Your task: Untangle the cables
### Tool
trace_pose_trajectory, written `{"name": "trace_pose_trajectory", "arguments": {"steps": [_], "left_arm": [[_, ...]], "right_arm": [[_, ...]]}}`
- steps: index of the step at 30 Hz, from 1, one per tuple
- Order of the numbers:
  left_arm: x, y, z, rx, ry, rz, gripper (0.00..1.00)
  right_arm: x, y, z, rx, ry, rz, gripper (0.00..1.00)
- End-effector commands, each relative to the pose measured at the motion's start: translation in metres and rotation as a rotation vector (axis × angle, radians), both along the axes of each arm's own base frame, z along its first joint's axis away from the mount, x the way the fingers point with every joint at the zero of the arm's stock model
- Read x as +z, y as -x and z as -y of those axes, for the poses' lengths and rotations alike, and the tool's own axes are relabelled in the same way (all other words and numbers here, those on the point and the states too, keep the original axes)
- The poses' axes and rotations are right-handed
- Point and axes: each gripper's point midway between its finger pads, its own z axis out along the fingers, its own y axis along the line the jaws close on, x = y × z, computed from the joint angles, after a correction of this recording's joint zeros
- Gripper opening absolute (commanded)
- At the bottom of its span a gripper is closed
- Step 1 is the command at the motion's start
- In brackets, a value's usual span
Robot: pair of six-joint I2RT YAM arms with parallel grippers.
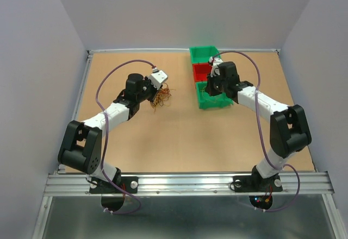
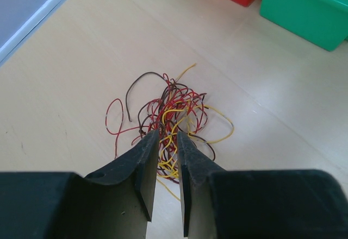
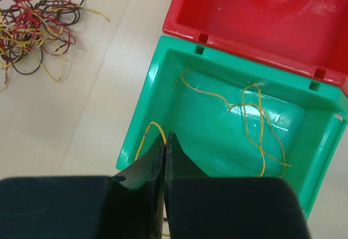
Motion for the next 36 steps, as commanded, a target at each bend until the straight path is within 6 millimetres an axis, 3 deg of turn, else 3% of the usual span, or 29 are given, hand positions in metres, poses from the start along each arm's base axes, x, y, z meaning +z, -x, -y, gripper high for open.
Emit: {"name": "trace_pose_trajectory", "arguments": {"steps": [1, 8, 9, 13, 17, 19, 25, 28, 31, 32, 33, 36], "left_arm": [[0.012, -0.001, 0.003, -0.014, 0.012, 0.038, 0.31], [0.009, -0.002, 0.002, -0.011, 0.005, 0.033, 0.32], [0.009, -0.002, 0.003, -0.012, 0.005, 0.033, 0.31], [0.008, -0.003, 0.002, -0.010, 0.002, 0.032, 0.31], [0.007, -0.003, 0.003, -0.011, -0.002, 0.030, 0.31], [0.005, -0.003, 0.003, -0.010, -0.004, 0.026, 0.31], [0.008, -0.005, 0.003, -0.001, 0.000, 0.033, 0.32], [0.008, -0.006, 0.002, 0.011, 0.012, 0.031, 0.32], [0.009, -0.009, -0.003, 0.037, 0.009, 0.034, 0.32], [0.009, -0.010, -0.005, 0.049, 0.009, 0.034, 0.34], [0.010, -0.011, -0.006, 0.059, 0.008, 0.038, 0.38], [0.012, -0.014, -0.011, 0.085, 0.014, 0.041, 0.48]], "right_arm": [[0.027, -0.032, 0.002, -0.013, 0.004, 0.088, 0.01], [-0.015, -0.060, 0.012, -0.032, 0.066, 0.007, 0.01], [-0.031, -0.062, 0.012, -0.035, 0.081, -0.030, 0.01], [-0.062, -0.056, 0.013, 0.010, 0.135, -0.135, 0.01], [-0.073, -0.040, -0.002, 0.112, 0.112, -0.194, 0.01], [-0.072, -0.034, -0.009, 0.146, 0.113, -0.200, 0.01], [-0.059, -0.013, -0.064, 0.306, 0.114, -0.163, 0.04], [-0.049, -0.013, -0.094, 0.323, 0.107, -0.137, 0.04], [-0.036, -0.030, -0.106, 0.285, 0.075, -0.113, 0.06], [-0.035, -0.033, -0.108, 0.262, 0.065, -0.117, 0.10], [-0.030, -0.041, -0.110, 0.244, 0.063, -0.100, 0.24], [-0.025, -0.046, -0.110, 0.234, 0.065, -0.084, 0.37]]}}
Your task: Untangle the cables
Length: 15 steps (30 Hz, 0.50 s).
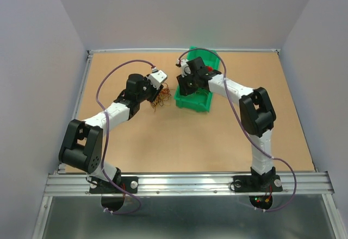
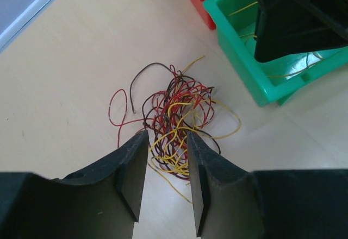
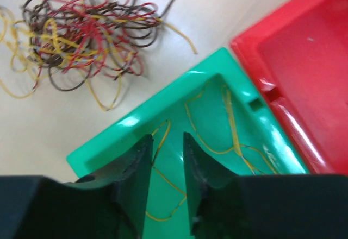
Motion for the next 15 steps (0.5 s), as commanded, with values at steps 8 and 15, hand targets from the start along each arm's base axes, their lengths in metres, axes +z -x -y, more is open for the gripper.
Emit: {"name": "trace_pose_trajectory", "arguments": {"steps": [8, 15], "left_arm": [[0.008, -0.013, -0.005, 0.039, 0.007, 0.025, 0.52], [-0.002, -0.018, -0.006, 0.051, -0.017, -0.003, 0.52]], "right_arm": [[0.043, -0.006, 0.026, -0.095, 0.001, 0.104, 0.55], [0.073, 0.018, 0.036, -0.080, -0.056, 0.178, 0.57]]}}
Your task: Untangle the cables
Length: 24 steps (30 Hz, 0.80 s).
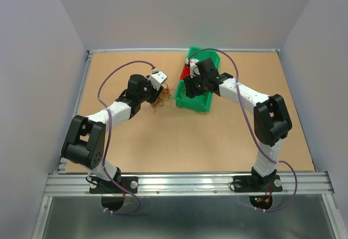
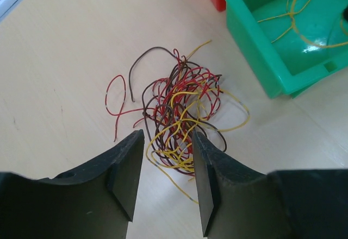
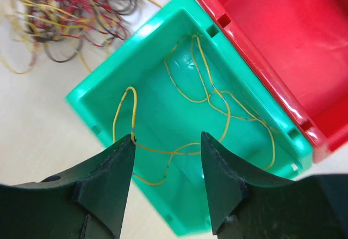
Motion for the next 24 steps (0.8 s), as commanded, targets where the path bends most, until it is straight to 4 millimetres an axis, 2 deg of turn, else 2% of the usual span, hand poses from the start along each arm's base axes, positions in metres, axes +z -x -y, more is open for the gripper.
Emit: {"name": "trace_pose_trajectory", "arguments": {"steps": [1, 2, 3, 4, 6, 9, 10, 11, 12, 13, 15, 16, 18, 22, 24], "left_arm": [[0.013, -0.014, 0.002, 0.010, -0.001, 0.024, 0.52], [0.010, -0.015, 0.002, 0.010, -0.005, 0.014, 0.53], [0.008, -0.016, 0.002, 0.012, -0.010, 0.008, 0.53], [0.005, -0.016, 0.002, 0.012, -0.015, 0.000, 0.54], [0.001, -0.019, 0.002, 0.015, -0.026, -0.011, 0.54], [-0.010, -0.023, 0.000, 0.033, -0.048, -0.041, 0.54], [-0.015, -0.022, -0.001, 0.035, -0.058, -0.058, 0.53], [-0.019, -0.026, -0.001, 0.039, -0.067, -0.069, 0.45], [-0.021, -0.026, -0.001, 0.040, -0.072, -0.078, 0.38], [-0.025, -0.027, -0.001, 0.040, -0.079, -0.094, 0.22], [-0.025, -0.026, 0.000, 0.030, -0.080, -0.098, 0.05], [-0.020, -0.024, 0.002, 0.015, -0.071, -0.089, 0.00], [-0.013, -0.021, 0.005, -0.002, -0.052, -0.079, 0.00], [0.006, -0.014, 0.005, -0.013, -0.028, -0.035, 0.00], [0.017, -0.009, 0.006, -0.025, -0.016, -0.013, 0.00]], "right_arm": [[0.051, -0.001, 0.001, 0.002, -0.081, 0.155, 0.59], [0.054, 0.001, 0.003, -0.006, -0.083, 0.168, 0.61], [0.048, 0.006, 0.009, -0.017, -0.072, 0.164, 0.66], [0.059, 0.006, 0.015, -0.039, -0.071, 0.201, 0.68], [0.066, 0.007, 0.022, -0.066, -0.073, 0.231, 0.71], [0.078, 0.015, 0.033, -0.100, -0.077, 0.272, 0.72], [0.075, 0.020, 0.036, -0.102, -0.074, 0.268, 0.72], [0.092, 0.024, 0.038, -0.102, -0.105, 0.304, 0.72], [0.097, 0.028, 0.038, -0.098, -0.117, 0.317, 0.72], [0.106, 0.034, 0.042, -0.099, -0.138, 0.349, 0.72], [0.115, 0.040, 0.043, -0.090, -0.163, 0.375, 0.73], [0.122, 0.044, 0.042, -0.077, -0.187, 0.395, 0.73], [0.128, 0.048, 0.037, -0.046, -0.218, 0.407, 0.73], [0.127, 0.057, 0.022, 0.075, -0.252, 0.421, 0.72], [0.135, 0.056, 0.014, 0.125, -0.280, 0.470, 0.72]]}}
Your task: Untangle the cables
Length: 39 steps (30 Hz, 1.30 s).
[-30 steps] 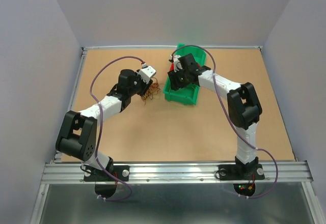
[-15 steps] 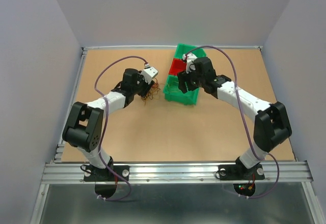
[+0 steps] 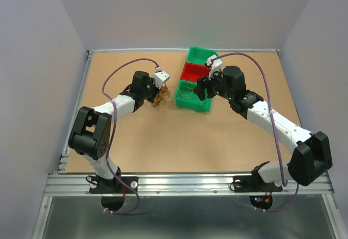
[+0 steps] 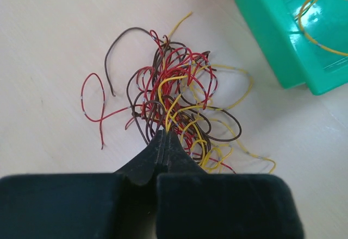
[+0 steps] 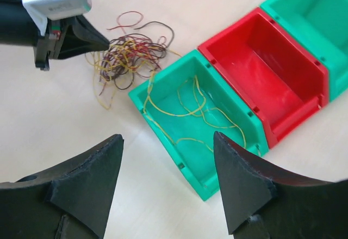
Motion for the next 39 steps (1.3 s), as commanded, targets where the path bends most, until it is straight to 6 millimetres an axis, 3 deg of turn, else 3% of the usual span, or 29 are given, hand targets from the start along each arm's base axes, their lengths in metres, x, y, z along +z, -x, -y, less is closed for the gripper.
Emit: {"name": "trace_pose_trajectory", "arguments": {"steps": [1, 5, 14, 21, 22, 25, 32, 34, 35, 37, 39], "left_arm": [[0.053, 0.004, 0.005, -0.037, 0.066, 0.120, 0.00], [0.079, 0.016, 0.006, -0.063, 0.104, 0.172, 0.00], [0.128, 0.050, 0.014, -0.163, 0.197, 0.272, 0.00], [0.171, 0.078, 0.015, -0.214, 0.264, 0.361, 0.00], [0.176, 0.080, 0.014, -0.218, 0.270, 0.371, 0.00], [0.188, 0.091, 0.015, -0.242, 0.281, 0.388, 0.00], [0.223, 0.104, 0.020, -0.280, 0.294, 0.444, 0.00], [0.233, 0.106, 0.019, -0.276, 0.294, 0.451, 0.00], [0.252, 0.107, 0.018, -0.277, 0.303, 0.485, 0.00], [0.271, 0.110, 0.015, -0.268, 0.308, 0.518, 0.00], [0.307, 0.113, 0.007, -0.236, 0.318, 0.589, 0.00]], "right_arm": [[0.006, 0.006, -0.024, 0.168, -0.045, 0.090, 0.72], [0.010, 0.009, -0.039, 0.279, -0.058, 0.154, 0.72], [0.019, 0.015, -0.067, 0.451, -0.161, 0.314, 0.85], [0.024, 0.007, -0.100, 0.577, -0.262, 0.296, 0.86], [0.015, 0.005, -0.106, 0.590, -0.273, 0.277, 0.86], [0.020, 0.004, -0.124, 0.624, -0.304, 0.307, 0.87], [0.023, 0.022, -0.186, 0.719, -0.326, 0.331, 0.91], [0.012, 0.016, -0.198, 0.686, -0.305, 0.339, 0.91], [0.018, 0.017, -0.206, 0.682, -0.306, 0.361, 0.91], [0.003, 0.011, -0.216, 0.670, -0.295, 0.343, 0.90], [-0.005, 0.006, -0.224, 0.670, -0.307, 0.323, 0.84]]}}
